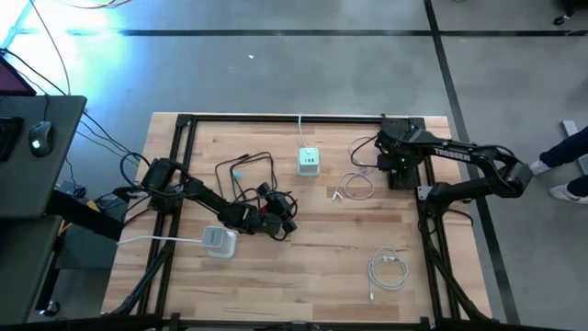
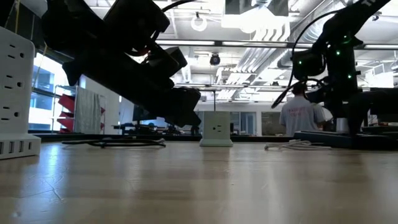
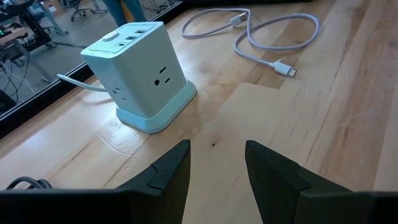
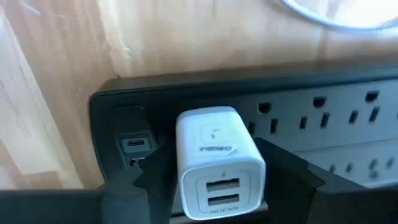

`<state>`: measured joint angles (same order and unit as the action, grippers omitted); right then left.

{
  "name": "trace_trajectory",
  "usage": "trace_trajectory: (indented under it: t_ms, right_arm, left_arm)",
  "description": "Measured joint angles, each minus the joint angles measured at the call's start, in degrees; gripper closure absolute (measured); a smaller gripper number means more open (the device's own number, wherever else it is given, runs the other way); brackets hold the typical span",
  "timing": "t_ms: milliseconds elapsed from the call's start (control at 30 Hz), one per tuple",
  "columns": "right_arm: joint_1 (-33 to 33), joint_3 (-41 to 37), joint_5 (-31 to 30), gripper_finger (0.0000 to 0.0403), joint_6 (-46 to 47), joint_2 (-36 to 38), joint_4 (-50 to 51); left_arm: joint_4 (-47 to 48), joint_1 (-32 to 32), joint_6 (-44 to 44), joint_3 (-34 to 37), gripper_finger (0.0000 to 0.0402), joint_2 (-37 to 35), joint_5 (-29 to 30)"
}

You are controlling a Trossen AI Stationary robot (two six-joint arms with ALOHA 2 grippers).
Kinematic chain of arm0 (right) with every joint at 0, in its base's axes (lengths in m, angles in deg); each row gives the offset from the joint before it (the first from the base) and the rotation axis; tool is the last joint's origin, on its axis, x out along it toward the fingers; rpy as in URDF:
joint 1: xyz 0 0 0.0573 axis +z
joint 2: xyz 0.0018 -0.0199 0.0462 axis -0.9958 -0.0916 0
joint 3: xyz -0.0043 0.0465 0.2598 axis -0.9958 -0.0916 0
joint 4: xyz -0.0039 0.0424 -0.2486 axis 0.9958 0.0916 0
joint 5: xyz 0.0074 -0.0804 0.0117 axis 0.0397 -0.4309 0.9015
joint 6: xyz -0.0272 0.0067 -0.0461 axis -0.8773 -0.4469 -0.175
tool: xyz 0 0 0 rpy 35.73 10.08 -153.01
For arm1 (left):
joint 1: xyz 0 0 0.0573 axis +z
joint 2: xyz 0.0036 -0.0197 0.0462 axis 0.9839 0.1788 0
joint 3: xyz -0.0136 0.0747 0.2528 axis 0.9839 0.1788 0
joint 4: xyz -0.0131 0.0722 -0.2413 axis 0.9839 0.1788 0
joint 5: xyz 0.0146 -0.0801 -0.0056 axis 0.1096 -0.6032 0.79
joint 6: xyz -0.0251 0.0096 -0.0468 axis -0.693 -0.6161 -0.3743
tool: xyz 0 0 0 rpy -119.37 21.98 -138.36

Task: Insert USB
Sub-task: Insert the charger adapter into the black outlet extension

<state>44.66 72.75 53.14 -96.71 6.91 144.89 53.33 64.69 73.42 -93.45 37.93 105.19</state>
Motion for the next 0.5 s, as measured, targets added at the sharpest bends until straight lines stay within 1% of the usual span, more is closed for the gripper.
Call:
trace_trajectory:
  t_ms: [233, 500]
  right_arm:
    - [0.9, 4.2, 0.0, 0.0211, -0.2, 0.3, 3.8]
    - [1.2, 3.8, 1.7, 0.0209, 2.4, 0.3, 3.3]
  left_arm:
    - [-0.3, 0.0, 0.0, 0.0, 0.0271, 0.0, 0.1]
    - [-0.3, 0.0, 0.0, 0.0, 0.0271, 0.0, -0.1]
